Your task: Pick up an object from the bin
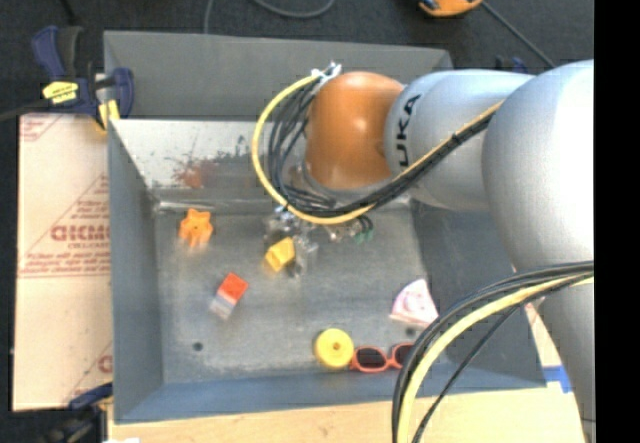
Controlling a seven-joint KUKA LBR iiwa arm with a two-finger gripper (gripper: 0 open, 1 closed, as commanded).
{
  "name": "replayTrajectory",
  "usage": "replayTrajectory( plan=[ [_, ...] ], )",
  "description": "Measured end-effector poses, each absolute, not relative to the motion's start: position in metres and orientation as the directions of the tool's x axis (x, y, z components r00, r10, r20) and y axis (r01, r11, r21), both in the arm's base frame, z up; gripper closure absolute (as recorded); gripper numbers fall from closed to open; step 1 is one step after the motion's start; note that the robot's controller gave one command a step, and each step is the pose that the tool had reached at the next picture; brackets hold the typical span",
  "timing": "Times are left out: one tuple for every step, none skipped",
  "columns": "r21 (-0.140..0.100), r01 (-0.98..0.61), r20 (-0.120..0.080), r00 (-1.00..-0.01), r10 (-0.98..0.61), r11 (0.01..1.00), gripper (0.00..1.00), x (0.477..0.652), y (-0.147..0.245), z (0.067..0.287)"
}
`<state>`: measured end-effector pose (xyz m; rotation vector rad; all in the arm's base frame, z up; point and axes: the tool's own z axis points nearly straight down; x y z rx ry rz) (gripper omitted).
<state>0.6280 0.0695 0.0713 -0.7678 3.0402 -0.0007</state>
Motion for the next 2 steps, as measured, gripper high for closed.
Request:
replayTrajectory(
  plan=[
    [-0.002, -0.475, -0.006, -0.88, -0.475, 0.88, 1.0, 0.628, 0.0695, 0.0713],
    [-0.001, -0.474, -0.003, -0.88, -0.474, 0.88, 1.0, 0.627, 0.0694, 0.0739]
  ],
)
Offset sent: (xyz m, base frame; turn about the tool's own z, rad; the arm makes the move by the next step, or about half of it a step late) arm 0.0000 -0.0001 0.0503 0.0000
